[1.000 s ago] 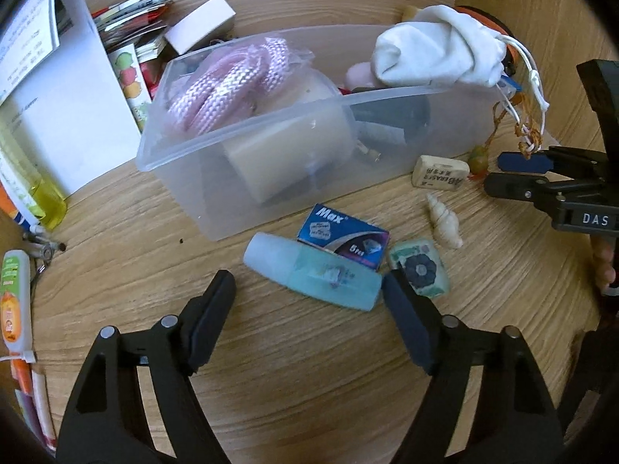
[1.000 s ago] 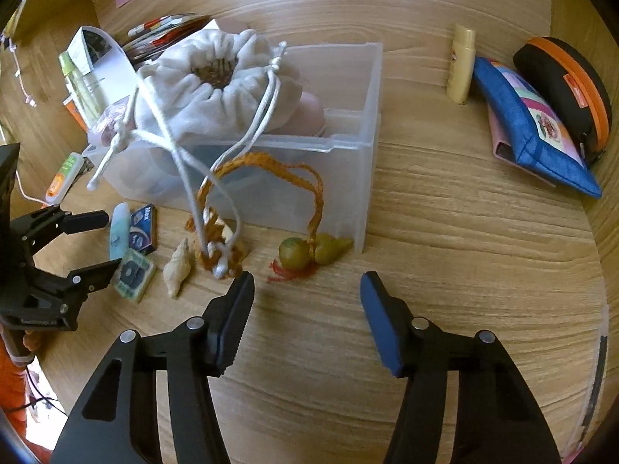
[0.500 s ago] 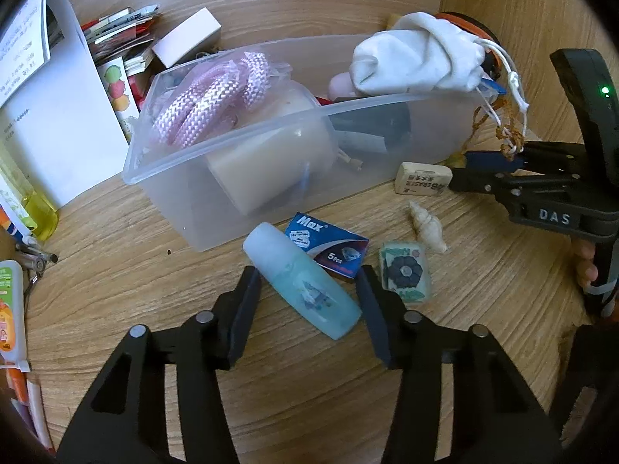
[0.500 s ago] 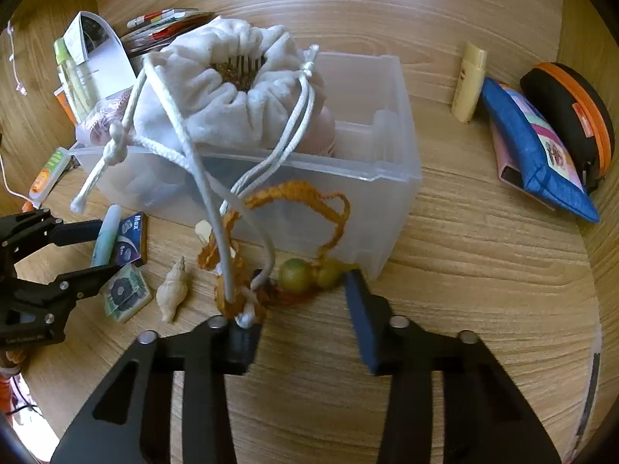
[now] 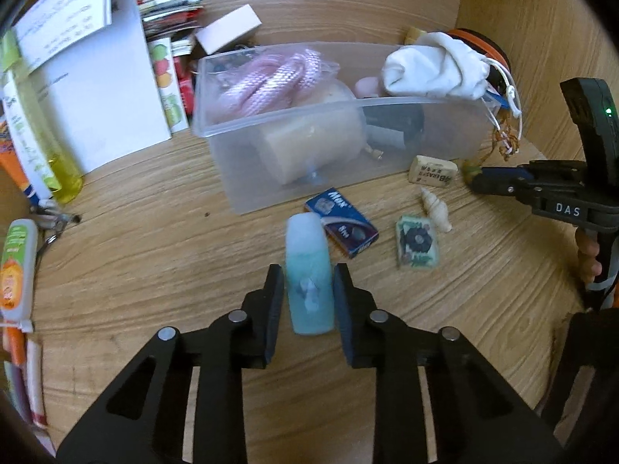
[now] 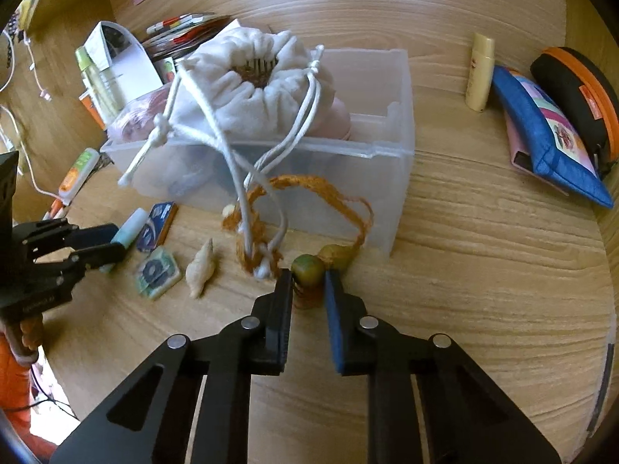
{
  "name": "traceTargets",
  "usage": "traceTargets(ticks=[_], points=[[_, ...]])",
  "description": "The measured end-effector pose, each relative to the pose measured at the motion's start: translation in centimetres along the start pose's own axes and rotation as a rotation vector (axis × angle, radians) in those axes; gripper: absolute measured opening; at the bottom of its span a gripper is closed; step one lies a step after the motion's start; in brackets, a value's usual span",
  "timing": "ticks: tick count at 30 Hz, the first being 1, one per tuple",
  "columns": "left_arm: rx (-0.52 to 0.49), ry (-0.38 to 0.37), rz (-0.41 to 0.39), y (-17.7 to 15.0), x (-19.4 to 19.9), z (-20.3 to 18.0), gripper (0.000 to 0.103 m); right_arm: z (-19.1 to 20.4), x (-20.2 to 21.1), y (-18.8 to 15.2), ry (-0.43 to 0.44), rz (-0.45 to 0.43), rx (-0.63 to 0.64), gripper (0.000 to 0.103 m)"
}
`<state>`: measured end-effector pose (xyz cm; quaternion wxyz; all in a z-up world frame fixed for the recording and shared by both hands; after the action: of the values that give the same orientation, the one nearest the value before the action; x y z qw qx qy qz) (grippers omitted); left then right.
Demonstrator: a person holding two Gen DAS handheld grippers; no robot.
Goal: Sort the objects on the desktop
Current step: 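Grasp the light blue bottle with the left tool while the right tool grasps the beaded orange cord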
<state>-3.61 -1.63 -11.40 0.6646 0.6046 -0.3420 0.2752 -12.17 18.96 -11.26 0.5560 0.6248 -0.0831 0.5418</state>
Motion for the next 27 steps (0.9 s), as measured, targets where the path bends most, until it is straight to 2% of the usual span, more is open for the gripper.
traceTargets(ticks=[5, 7, 8, 11, 15, 20, 21, 23, 27], points=[[-0.001, 0.010, -0.006, -0.7, 1.0, -0.1, 0.025, -0.4, 0.7, -0.6, -0.012, 0.002, 0.006, 0.016], [0.008, 0.006, -0.007, -0.1, 0.3, 0.3, 0.025, -0.7, 0.6, -0.4, -0.013, 0.008, -0.006, 0.023], [0.011, 0.000, -0.001, 0.0, 0.1, 0.6, 0.025, -1.0, 1.0, -0.8, -0.009, 0.004, -0.016, 0.030], [0.011, -0.002, 0.016, 0.5, -0.8, 0.2, 0.025, -0.6, 0.0, -0.1, -0.021, -0.005, -0.021, 0.037], [0.011, 0.001, 0.026, 1.1, -1.8, 0.2, 0.025, -0.4, -0.5, 0.0, -0.062, -0.006, -0.005, 0.037], [0.039, 0.000, 0.025, 1.9, -2.5, 0.5, 0.025, -0.7, -0.9, -0.2, -0.062, 0.002, -0.012, 0.036], [0.033, 0.005, 0.022, 1.9, -2.6, 0.4, 0.025, -0.7, -1.0, -0.2, -0.060, 0.001, -0.009, 0.036], [0.022, 0.022, 0.014, 2.0, -2.7, 0.1, 0.024, -0.4, -1.1, -0.2, -0.072, -0.002, 0.007, 0.027], [0.038, 0.044, 0.004, 2.1, -2.8, 0.2, 0.024, -0.1, -0.6, -0.2, -0.064, -0.022, 0.014, 0.027]])
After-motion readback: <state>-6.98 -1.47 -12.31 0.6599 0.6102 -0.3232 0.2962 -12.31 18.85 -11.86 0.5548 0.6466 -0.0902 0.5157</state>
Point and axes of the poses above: each gripper's, at about its wrist camera, not at the fingertips, and x roughly against the way its jaws point, z to its left, y to its top, the point moved 2 cm from there along -x, roughly the way its jaws point, and after that the axes turned 5 degrees about y, right-handed, at the moved point
